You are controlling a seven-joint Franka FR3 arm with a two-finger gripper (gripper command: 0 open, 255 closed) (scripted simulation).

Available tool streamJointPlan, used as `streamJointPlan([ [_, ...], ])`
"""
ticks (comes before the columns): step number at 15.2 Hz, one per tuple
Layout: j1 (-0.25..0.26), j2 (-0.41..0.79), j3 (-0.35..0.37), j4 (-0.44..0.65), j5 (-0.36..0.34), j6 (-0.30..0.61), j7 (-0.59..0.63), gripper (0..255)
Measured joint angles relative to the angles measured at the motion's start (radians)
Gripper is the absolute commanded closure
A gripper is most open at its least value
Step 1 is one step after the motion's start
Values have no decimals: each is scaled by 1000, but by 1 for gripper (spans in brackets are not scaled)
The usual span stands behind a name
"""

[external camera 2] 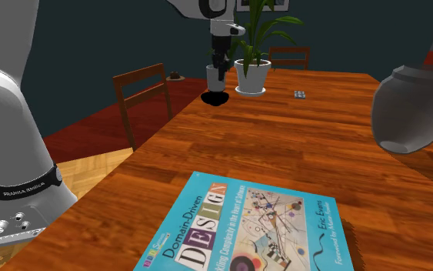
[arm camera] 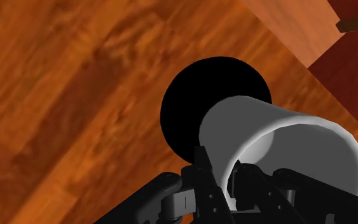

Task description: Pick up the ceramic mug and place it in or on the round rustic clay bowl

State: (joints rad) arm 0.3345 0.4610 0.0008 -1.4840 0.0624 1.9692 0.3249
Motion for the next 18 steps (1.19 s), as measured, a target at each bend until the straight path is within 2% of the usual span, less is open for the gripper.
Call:
streamJointPlan([
  [8,0,10,0,-17,1,27,-2,255],
  [9,0,10,0,-17,1,27,-2,0],
  [15,0,10,0,-17,1,28,-2,0],
  [18,-1,-8,0,25,-1,-32,1,0],
])
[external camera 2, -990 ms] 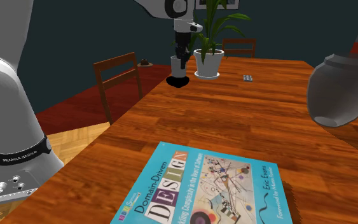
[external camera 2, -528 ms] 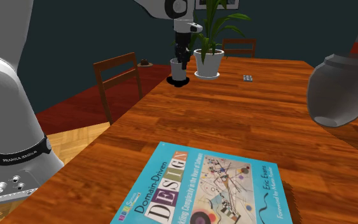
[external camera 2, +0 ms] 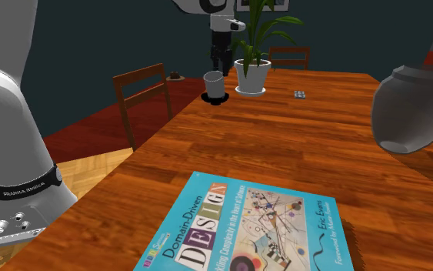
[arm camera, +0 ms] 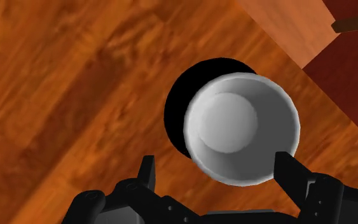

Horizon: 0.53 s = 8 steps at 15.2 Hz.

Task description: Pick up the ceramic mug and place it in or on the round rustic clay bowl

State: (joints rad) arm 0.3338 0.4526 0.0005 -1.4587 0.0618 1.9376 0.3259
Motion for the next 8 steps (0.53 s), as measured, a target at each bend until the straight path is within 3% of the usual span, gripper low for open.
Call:
streamJointPlan([
  [8,-3,-10,-1,42,0,-53,-1,0],
])
